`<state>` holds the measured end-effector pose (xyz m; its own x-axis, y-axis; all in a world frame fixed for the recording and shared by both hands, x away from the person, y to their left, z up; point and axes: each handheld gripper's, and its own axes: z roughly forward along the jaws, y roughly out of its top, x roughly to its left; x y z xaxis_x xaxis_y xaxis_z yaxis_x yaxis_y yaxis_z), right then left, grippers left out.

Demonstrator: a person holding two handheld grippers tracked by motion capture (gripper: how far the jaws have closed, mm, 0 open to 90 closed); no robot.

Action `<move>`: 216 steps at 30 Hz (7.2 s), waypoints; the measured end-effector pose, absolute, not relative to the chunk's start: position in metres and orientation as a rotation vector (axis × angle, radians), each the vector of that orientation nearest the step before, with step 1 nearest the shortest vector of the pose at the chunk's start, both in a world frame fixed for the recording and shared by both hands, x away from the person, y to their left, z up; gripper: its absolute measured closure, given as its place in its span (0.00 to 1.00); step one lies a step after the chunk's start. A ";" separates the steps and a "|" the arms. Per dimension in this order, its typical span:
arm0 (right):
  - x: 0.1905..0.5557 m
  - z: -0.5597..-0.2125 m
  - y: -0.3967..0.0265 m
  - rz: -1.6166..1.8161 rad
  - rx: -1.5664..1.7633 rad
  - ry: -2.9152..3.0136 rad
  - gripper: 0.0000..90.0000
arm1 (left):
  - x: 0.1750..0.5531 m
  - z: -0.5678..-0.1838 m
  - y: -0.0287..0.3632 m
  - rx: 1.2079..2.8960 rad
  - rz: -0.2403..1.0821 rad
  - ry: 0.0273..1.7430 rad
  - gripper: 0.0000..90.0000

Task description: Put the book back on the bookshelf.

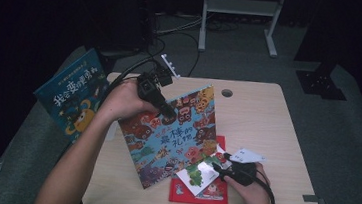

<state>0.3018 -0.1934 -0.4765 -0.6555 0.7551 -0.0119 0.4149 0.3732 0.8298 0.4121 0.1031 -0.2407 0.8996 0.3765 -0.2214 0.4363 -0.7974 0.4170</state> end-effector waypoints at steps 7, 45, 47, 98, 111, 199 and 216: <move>0.311 -0.479 -0.221 1.159 1.106 2.184 0.46 | 0.406 -0.235 0.098 2.617 -0.144 0.561 0.90; 0.316 -0.480 -0.235 1.144 1.156 2.148 0.47 | 0.382 -0.214 0.199 2.526 -0.041 0.769 0.90; 0.316 -0.479 -0.235 1.145 1.150 2.148 0.47 | 0.379 -0.214 0.208 2.522 -0.033 0.790 0.90; 0.332 -0.465 -0.215 1.178 1.052 2.182 0.47 | 0.349 -0.235 0.353 2.296 0.233 1.457 0.90; 0.331 -0.465 -0.216 1.180 1.048 2.180 0.47 | 0.370 -0.238 0.343 2.245 0.320 1.534 0.90; 0.309 -0.468 -0.209 1.178 0.985 2.291 0.47 | 0.390 -0.314 0.230 2.410 0.162 1.095 0.88; 0.295 -0.477 -0.209 1.166 0.949 2.380 0.47 | 0.381 -0.387 0.190 2.395 0.204 0.971 0.48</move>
